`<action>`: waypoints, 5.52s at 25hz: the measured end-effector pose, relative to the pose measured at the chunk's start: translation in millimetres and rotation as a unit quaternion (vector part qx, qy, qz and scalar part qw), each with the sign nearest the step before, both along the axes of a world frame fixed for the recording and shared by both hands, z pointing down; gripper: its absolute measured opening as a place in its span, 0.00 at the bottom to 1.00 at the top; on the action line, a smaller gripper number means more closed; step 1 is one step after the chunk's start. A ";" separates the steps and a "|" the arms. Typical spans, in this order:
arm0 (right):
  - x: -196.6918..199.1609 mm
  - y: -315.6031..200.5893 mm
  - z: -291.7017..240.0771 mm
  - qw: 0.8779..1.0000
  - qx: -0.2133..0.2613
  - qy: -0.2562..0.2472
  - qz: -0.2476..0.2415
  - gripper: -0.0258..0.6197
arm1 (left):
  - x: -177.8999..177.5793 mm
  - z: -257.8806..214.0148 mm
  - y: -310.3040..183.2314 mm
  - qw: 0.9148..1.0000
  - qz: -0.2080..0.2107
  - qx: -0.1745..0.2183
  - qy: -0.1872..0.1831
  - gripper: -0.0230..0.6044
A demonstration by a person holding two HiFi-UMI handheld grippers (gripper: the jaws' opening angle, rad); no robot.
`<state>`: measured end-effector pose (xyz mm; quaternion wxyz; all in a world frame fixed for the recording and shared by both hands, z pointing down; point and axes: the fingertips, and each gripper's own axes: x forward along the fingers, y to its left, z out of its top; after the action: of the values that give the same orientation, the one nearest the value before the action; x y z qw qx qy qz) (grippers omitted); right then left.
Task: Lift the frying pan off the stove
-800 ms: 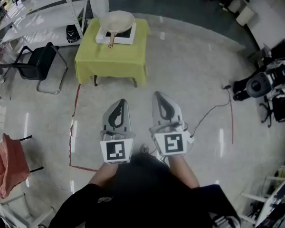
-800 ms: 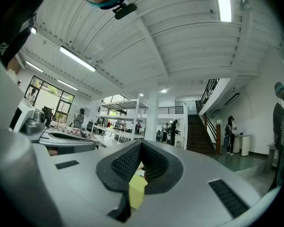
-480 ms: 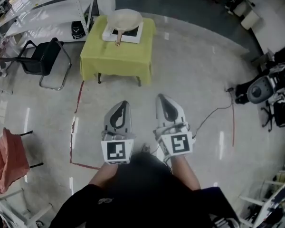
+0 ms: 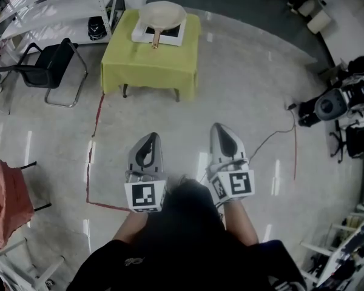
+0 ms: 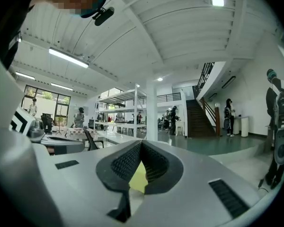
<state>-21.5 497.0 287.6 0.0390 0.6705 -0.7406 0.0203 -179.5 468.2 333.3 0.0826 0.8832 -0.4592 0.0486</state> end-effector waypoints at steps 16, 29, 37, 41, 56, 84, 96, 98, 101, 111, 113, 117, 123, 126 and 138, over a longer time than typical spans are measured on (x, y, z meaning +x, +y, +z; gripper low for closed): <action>53.4 -168.3 45.8 0.992 -0.015 -0.054 -0.116 0.06 | 63.6 40.6 -132.4 0.998 -0.042 -0.008 -0.037 0.11; 135.2 -286.8 88.9 0.973 -0.074 -0.097 -0.194 0.06 | 155.9 67.7 -234.6 0.991 -0.065 -0.075 -0.089 0.11; 147.3 -322.4 101.9 0.967 -0.103 -0.107 -0.207 0.06 | 178.3 77.2 -271.7 0.990 -0.063 -0.087 -0.090 0.11; 148.2 -342.8 115.3 0.965 -0.108 -0.115 -0.207 0.06 | 180.8 85.6 -295.1 0.990 -0.063 -0.095 -0.083 0.11; 100.2 -452.2 156.1 0.949 -0.170 -0.116 -0.237 0.06 | 135.9 129.1 -391.9 0.983 -0.084 -0.153 -0.062 0.11; 71.7 -584.2 233.0 0.926 -0.297 -0.147 -0.183 0.06 | 83.4 196.3 -551.1 0.965 0.013 -0.261 -0.009 0.11; 76.2 -613.3 255.6 0.868 -0.345 -0.299 -0.193 0.07 | 84.5 203.3 -568.2 0.958 -0.013 -0.287 -0.008 0.11; 79.1 -621.8 258.6 0.857 -0.339 -0.338 -0.191 0.09 | 84.4 206.6 -568.1 0.955 -0.025 -0.295 -0.008 0.11; 79.1 -631.1 265.1 0.834 -0.330 -0.394 -0.198 0.33 | 84.7 207.4 -566.8 0.950 -0.047 -0.308 0.000 0.11; 59.1 -651.9 289.1 0.782 -0.339 -0.474 -0.222 0.42 | 82.8 221.3 -567.3 0.943 -0.085 -0.322 0.018 0.11; 50.1 -659.1 290.8 0.777 -0.335 -0.479 -0.232 0.44 | 84.0 220.4 -569.4 0.941 -0.091 -0.325 0.041 0.11; 39.9 -668.3 297.8 0.759 -0.340 -0.500 -0.240 0.46 | 88.8 219.5 -573.7 0.938 -0.100 -0.328 0.049 0.11; 25.4 -677.2 305.7 0.743 -0.349 -0.518 -0.241 0.47 | 86.9 226.3 -572.9 0.932 -0.102 -0.342 0.064 0.11; 21.2 -682.2 311.7 0.740 -0.351 -0.521 -0.240 0.47 | 89.6 229.4 -572.5 0.930 -0.100 -0.347 0.071 0.11; 17.8 -694.5 326.4 0.712 -0.393 -0.553 -0.179 0.47 | 92.8 242.4 -562.5 0.922 -0.093 -0.368 0.070 0.11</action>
<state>-3.7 -197.5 614.0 -0.1146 0.3178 -0.6611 0.6699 -86.7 -94.3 575.6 0.4380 0.7448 -0.4823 0.1446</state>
